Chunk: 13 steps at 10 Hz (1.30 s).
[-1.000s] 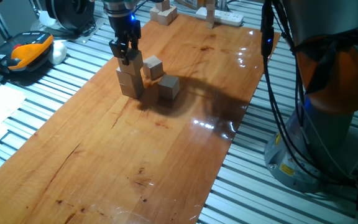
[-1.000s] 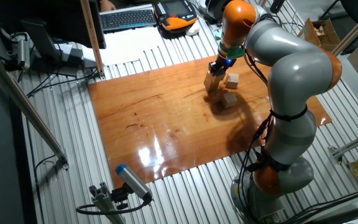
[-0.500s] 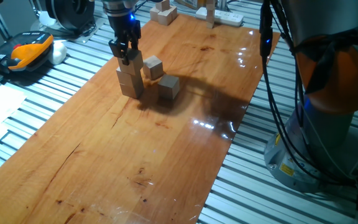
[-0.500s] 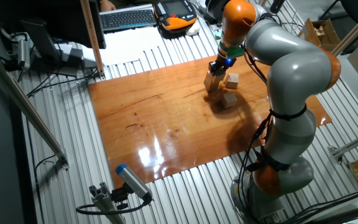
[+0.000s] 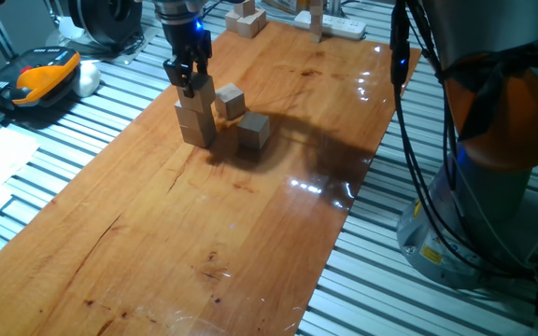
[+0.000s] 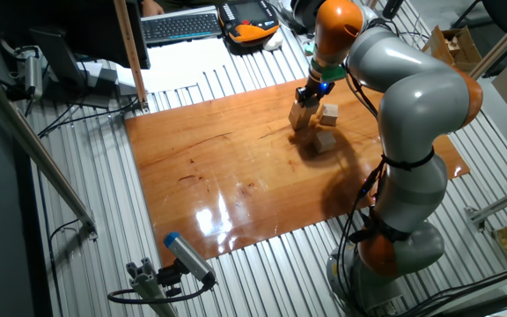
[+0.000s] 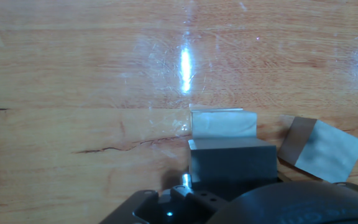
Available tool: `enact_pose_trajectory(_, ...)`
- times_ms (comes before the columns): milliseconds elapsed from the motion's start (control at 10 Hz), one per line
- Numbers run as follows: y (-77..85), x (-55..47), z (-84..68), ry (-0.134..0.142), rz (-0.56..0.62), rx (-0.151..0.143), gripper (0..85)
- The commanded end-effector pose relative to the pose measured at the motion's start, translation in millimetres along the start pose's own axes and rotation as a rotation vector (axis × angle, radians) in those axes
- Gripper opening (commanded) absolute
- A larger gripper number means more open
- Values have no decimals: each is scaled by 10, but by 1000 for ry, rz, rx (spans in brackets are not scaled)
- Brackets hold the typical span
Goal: Stack the blocks in a vertical line of five
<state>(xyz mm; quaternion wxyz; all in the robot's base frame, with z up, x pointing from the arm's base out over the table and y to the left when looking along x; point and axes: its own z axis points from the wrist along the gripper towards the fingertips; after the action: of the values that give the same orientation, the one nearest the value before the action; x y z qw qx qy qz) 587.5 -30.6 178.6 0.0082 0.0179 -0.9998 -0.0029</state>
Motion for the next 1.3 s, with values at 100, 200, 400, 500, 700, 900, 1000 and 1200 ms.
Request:
enact_pose_trajectory(100,0,0,0,0,0,-2,0)
enact_pose_trajectory(200,0,0,0,-1,1,3,0)
enact_pose_trajectory(400,0,0,0,-3,1,6,0)
enact_pose_trajectory(500,0,0,0,-3,1,5,0)
enact_pose_trajectory(700,0,0,0,-3,1,6,0)
enact_pose_trajectory(900,0,0,0,-3,1,5,0)
enact_pose_trajectory(1000,0,0,0,-6,1,8,0)
enact_pose_trajectory(1200,0,0,0,-7,1,8,0)
